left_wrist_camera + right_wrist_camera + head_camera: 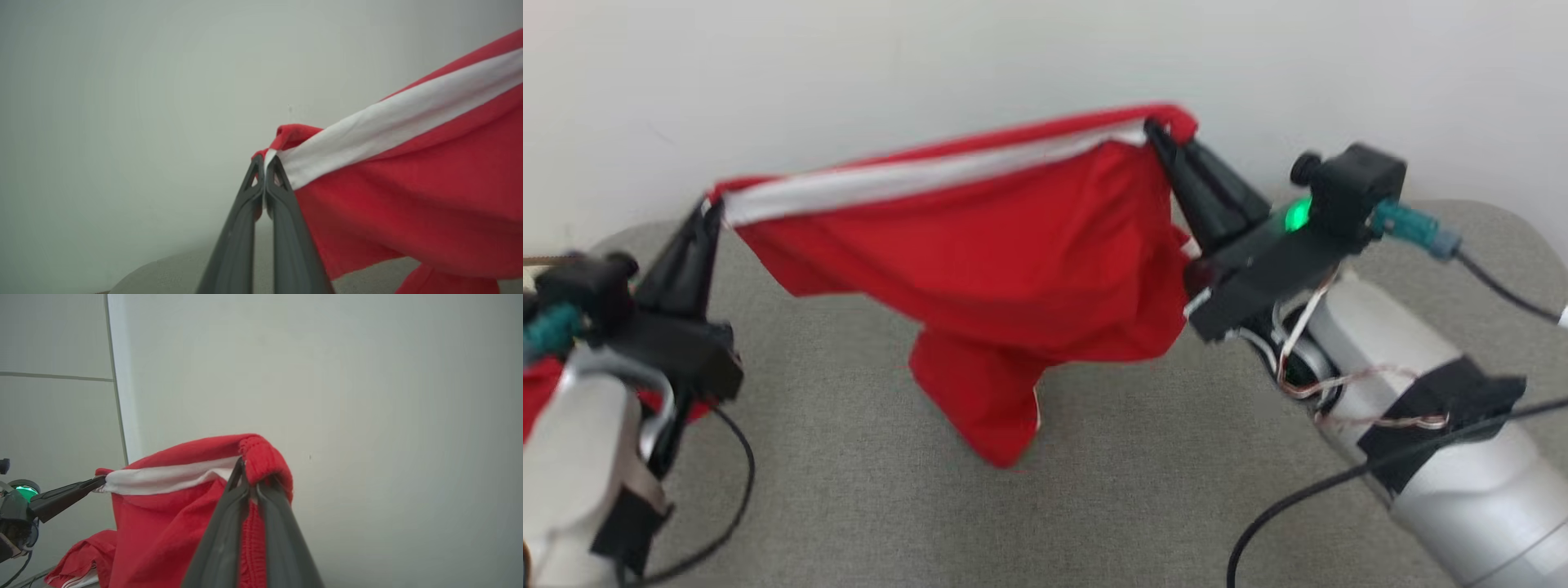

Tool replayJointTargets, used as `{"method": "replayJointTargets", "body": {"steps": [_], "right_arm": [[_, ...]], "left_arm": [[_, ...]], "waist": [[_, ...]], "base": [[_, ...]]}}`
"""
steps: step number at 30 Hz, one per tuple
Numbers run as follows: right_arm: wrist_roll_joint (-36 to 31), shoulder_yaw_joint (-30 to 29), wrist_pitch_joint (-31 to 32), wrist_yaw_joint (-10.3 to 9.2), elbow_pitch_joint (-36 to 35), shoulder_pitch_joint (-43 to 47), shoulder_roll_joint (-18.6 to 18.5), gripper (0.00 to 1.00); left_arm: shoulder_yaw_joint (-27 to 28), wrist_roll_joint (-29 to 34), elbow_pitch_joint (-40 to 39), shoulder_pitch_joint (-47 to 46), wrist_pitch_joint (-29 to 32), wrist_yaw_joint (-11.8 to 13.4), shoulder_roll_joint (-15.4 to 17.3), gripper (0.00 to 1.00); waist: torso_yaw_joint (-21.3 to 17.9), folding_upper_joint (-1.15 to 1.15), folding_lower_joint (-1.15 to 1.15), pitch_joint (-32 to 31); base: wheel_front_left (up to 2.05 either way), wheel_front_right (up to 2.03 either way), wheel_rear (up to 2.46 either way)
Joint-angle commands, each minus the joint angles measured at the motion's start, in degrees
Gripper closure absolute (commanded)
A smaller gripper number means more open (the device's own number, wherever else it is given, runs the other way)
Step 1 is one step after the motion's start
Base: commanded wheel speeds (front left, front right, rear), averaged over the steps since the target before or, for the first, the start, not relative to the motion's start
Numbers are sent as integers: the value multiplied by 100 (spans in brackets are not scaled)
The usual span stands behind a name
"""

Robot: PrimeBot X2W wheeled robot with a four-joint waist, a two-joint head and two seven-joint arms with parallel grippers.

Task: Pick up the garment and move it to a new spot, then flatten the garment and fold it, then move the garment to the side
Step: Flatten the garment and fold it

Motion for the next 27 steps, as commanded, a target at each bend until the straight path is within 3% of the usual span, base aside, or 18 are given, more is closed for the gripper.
{"method": "replayJointTargets", "body": {"steps": [1,10,18,23,27], "right_arm": [[-83,24,-6,5,134,-270,-45,100],[-46,394,-9,3,1042,-1419,9,100],[-196,662,-7,2,1846,-2828,-25,100],[-519,-193,-8,-2,2381,-3708,-35,100],[-1179,-799,-7,-1,2254,-4130,-67,100]], "left_arm": [[-67,7,178,-370,15,6,109,100],[-279,195,976,-1654,138,13,105,100],[-455,332,1691,-3000,355,123,-135,100],[-656,774,1792,-4058,116,512,-198,100],[-804,1041,1658,-4586,0,774,-324,100]], "waist": [[5,0,0,23],[3,0,0,371],[129,0,0,1521],[279,0,0,2184],[422,0,0,2442]], "base": [[0,0,0],[0,0,0],[0,0,0],[0,0,0],[0,0,0]]}}
